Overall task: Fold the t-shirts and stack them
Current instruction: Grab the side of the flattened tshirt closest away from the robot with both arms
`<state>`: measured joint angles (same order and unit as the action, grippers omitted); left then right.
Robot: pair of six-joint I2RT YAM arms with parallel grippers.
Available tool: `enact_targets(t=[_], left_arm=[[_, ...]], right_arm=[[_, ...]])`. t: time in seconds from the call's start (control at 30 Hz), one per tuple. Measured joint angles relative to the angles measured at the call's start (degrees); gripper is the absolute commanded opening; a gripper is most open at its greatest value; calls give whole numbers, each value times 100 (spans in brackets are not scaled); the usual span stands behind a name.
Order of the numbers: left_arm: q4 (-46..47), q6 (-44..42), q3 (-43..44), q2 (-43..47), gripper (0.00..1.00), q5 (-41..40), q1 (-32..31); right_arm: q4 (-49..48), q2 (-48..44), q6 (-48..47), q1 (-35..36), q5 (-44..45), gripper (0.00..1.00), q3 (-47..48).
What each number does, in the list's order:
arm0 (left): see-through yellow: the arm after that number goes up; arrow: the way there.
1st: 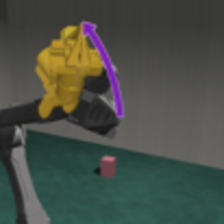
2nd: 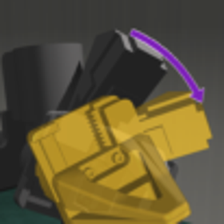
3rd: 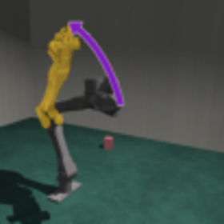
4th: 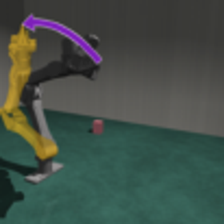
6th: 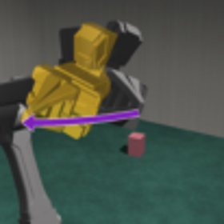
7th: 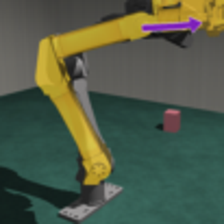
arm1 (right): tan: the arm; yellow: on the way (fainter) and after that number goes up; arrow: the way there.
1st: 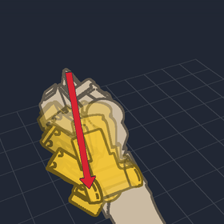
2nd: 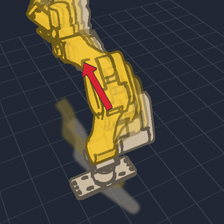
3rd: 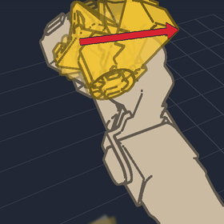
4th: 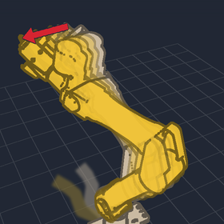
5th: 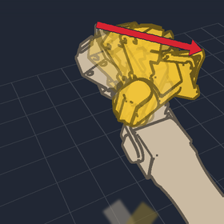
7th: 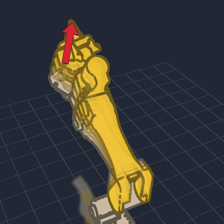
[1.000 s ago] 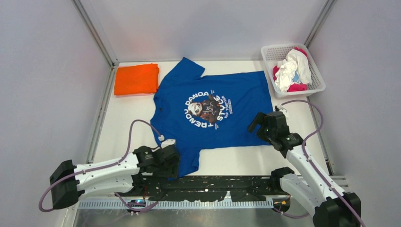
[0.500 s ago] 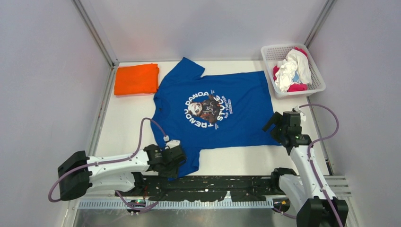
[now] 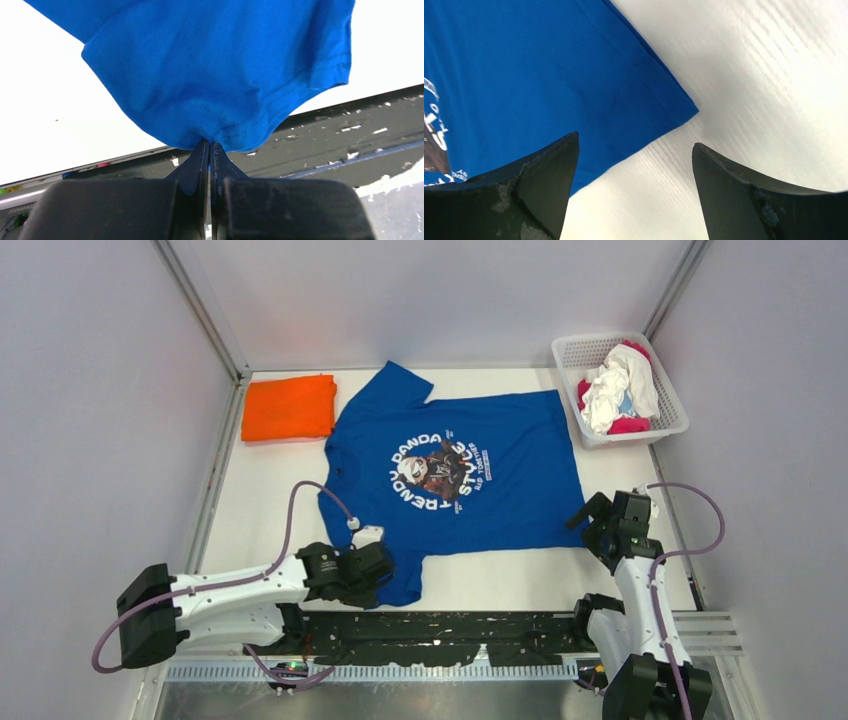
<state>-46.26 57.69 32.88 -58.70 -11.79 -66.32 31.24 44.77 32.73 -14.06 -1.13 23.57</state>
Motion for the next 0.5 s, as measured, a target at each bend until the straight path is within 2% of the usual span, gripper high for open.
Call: enact_targets(t=[0.17,0.33,0.5], left_arm=[[13,-66,-35,385,0,129,0],[9,-92,-170,516,0,262,0],[11,-92,-232,577,0,308,0]], right_arm=[[-219,94,109,-4,-35,82,-334],[-601,251,219,-4,-2,69,-420],[-1008,476,319,-4,122,61,-481]])
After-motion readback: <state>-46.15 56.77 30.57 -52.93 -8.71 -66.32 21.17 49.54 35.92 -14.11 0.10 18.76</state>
